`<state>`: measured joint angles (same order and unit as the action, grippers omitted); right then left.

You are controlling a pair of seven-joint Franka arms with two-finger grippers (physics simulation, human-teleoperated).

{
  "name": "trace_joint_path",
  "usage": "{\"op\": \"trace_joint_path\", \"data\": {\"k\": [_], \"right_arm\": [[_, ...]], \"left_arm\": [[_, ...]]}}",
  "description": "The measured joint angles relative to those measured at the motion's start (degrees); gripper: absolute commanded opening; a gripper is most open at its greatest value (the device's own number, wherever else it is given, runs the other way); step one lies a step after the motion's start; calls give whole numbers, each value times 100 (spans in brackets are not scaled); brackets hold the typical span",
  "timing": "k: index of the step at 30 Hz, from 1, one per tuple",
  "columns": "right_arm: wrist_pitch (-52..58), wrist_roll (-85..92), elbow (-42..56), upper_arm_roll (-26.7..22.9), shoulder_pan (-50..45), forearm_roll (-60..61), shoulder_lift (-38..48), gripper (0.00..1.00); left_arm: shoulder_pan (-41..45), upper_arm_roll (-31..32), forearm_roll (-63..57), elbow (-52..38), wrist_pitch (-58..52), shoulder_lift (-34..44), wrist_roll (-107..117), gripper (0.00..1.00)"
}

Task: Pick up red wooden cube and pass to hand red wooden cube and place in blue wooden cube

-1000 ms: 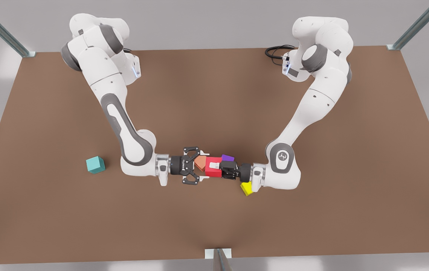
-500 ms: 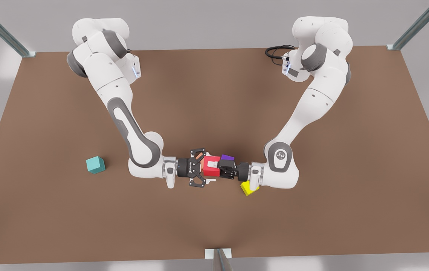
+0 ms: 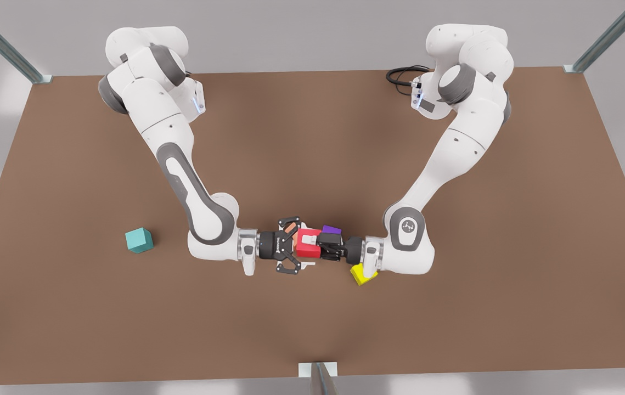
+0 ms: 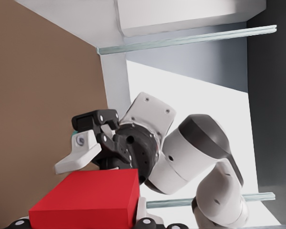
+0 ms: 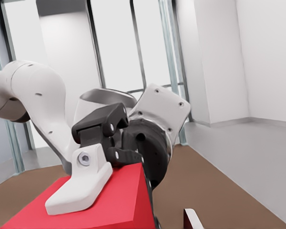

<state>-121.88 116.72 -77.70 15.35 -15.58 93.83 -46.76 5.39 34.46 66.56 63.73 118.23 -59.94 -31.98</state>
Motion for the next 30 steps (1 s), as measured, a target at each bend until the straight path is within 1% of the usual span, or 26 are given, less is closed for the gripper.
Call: {"op": "trace_joint_path", "data": {"k": [2,3,7,8,9,10,11,12,13,14,19,22,26,28,29,30], "right_arm": [[0,-10,-3,-5,-1,-6,-6,61],[0,-15,-3,-6,-1,-9,-7,57],[2,-42,-9,-7,6,-27,-6,57],[2,-48,-10,-7,7,-29,-6,57],[3,-54,-14,-8,9,-30,-6,57],[3,-59,-18,-9,11,-31,-4,57],[-1,-62,-28,-9,12,-26,-3,57],[-20,-57,-37,-9,13,-10,-4,57],[-43,-47,-43,-4,13,9,-4,57],[-73,-33,-47,-3,13,32,-2,57],[-253,89,-55,2,21,159,-4,57],[-322,167,-56,3,25,201,-4,57],[-368,260,-62,-3,52,216,1,57],[-342,300,-50,-40,224,46,14,57],[-296,311,-103,-52,388,-174,21,57],[-238,301,-252,-77,604,-461,29,58]], "left_arm": [[0,-2,1,5,3,-1,-2,53],[0,-2,1,5,4,-1,-3,53],[2,-3,3,9,5,-3,-7,53],[3,-3,6,9,4,-3,-9,65],[3,-6,12,10,1,-3,-14,65],[4,-4,19,10,-4,-3,-21,80],[4,-1,33,10,-12,-2,-31,83],[5,-3,41,11,-18,-2,-40,83],[4,-5,47,14,-22,-3,-47,86],[3,-5,58,16,-28,-2,-58,100],[-29,3,75,59,-51,24,-97,100],[-449,7,21,318,-199,143,-110,100],[-976,4,-229,447,-621,342,-83,100],[-1414,3,-877,388,-1044,542,45,100],[-1647,7,-1591,36,-1457,597,155,100],[-1787,6,-2535,-380,-1927,855,303,100]]}}
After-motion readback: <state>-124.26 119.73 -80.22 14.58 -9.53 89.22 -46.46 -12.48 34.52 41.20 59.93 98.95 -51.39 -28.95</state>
